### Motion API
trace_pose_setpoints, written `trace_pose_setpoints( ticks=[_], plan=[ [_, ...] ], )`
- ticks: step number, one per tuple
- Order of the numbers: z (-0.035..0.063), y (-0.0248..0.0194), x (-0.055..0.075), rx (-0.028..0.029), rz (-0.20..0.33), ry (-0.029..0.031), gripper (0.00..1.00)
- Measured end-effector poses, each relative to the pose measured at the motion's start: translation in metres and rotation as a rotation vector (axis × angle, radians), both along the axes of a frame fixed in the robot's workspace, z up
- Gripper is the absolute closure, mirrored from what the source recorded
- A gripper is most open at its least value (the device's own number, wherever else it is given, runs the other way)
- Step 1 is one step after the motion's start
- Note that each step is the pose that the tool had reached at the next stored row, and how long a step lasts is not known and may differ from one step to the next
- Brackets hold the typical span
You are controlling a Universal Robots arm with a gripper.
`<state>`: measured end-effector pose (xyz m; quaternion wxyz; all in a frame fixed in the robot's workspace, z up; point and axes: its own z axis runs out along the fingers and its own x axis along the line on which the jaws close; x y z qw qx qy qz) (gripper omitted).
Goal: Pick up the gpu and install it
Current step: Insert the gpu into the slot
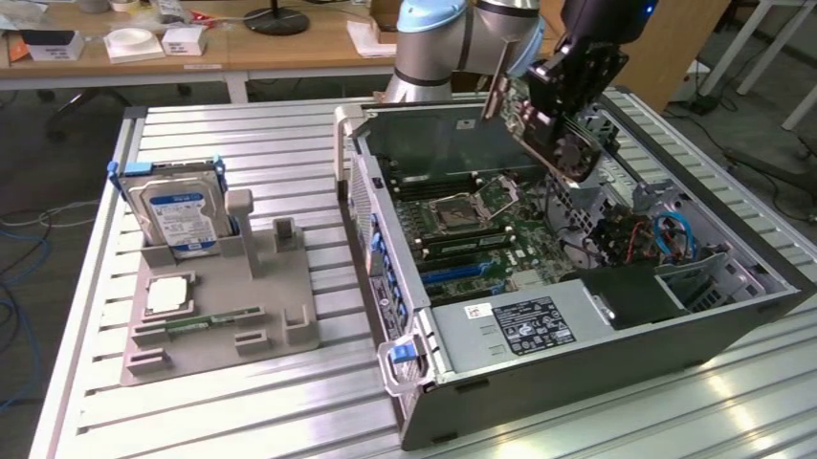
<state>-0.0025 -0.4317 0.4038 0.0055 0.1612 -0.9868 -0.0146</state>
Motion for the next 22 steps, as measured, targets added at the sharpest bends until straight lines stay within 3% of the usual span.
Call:
trace_pose_setpoints(
  ticks=[3,22],
  plan=[
    [-0.0007,0.0000,0.0000,0.0000,0.079,0.0000,0.73],
    [-0.0040,-0.0001,-0.0007,0.0000,0.420,0.0000,0.73]
  ],
)
